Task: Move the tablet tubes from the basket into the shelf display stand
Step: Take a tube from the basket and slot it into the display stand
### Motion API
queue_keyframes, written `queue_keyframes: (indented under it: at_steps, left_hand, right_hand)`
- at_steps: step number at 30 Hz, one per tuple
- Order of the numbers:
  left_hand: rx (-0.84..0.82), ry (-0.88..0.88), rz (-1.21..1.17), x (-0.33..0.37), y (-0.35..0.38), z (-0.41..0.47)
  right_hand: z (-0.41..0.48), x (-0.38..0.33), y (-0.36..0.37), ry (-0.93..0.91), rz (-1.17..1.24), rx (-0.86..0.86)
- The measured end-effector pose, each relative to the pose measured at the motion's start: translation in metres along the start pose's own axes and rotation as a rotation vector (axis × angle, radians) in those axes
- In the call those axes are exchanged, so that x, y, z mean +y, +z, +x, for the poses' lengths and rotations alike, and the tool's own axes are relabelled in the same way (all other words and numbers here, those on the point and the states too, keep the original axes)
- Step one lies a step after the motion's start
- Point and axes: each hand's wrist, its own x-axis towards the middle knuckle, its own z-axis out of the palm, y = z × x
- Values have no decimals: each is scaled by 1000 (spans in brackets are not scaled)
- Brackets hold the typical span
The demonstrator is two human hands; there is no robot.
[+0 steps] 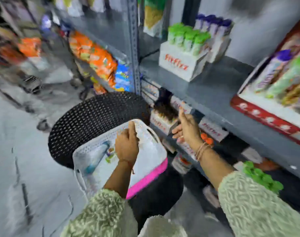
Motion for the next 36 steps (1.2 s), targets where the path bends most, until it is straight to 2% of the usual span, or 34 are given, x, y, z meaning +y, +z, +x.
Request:
queue_keyframes:
  at_steps: [3, 5, 9, 11, 13, 16, 20, 25, 29, 36]
  left_hand:
    - [26, 7, 348, -51, -7, -17]
    - [-22, 26, 485, -92, -6, -41]
    - [-105, 58, 705, -150, 14, -70]
    - [-146, 83, 777, -158, 19, -76]
    - [-169, 76, 792, -162, 21, -74]
    - [-180, 47, 809, -166, 21, -72]
    - [-198, 61, 817, -164, 19, -73]
    - [-225, 55, 830, -158, 16, -71]
    - [-236, 60, 801, -163, 16, -71]
    - [-201, 93, 840, -171, 20, -72]
  right_hand:
    - [15, 27, 44, 110, -53, -149]
    - [27, 61, 72, 170, -143, -274]
    - [54, 108, 117, 233, -303, -362]
    - [67, 121, 138, 319, -279, -341]
    - [79, 130, 161, 381, -223, -330]
    - [87, 137, 188, 375, -241, -273]
    - [88, 145, 198, 417, -220, -165]
    - [76, 134, 181, 356, -366, -150]
    - [77, 136, 186, 351, -157, -178]
    - [70, 141, 187, 371, -169, -235]
